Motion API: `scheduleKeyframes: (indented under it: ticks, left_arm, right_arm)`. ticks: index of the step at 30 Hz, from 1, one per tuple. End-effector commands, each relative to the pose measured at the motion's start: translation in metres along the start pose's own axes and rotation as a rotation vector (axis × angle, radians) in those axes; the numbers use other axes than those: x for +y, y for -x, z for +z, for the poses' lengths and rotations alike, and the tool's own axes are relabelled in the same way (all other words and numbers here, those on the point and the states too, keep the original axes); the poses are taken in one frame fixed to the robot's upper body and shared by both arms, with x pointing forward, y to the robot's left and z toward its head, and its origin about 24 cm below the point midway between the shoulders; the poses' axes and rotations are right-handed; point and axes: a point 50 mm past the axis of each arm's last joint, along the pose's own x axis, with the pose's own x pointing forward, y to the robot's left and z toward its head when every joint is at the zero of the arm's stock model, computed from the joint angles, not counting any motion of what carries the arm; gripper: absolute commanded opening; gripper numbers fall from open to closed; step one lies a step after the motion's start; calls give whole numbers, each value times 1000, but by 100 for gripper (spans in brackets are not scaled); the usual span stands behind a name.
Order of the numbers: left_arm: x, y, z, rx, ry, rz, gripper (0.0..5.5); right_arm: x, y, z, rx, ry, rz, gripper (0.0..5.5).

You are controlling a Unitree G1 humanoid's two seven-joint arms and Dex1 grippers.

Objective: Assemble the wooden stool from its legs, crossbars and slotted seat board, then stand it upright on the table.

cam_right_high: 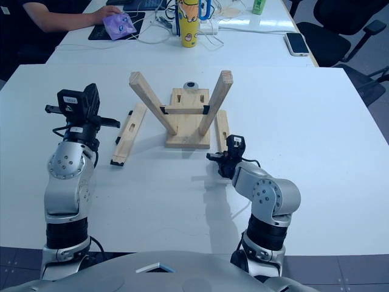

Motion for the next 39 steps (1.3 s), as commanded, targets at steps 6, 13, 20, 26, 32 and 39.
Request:
scheduleKeyframes:
  ticks: [6,13,20,26,32,39]
  left_arm:
    - [-19,7,-13,63,22,-69,2]
    - [-27,2,-10,49,35,-106,2]
    - [-31,4,-13,55,52,-120,2]
    - [-34,6,-15,65,59,-134,2]
    - [-29,5,-18,75,53,-131,2]
    - [-25,6,-19,75,56,-104,2]
  right_arm:
    - [16,-33,22,-91,-95,17,0]
    - [14,-54,18,-101,-105,-47,0]
    - [12,-70,12,-110,-93,-83,0]
    - [-11,-75,16,-128,-64,-155,0]
    - [-23,-67,12,-95,-13,-125,0]
    - [-22,-50,-2,-41,-2,-87,0]
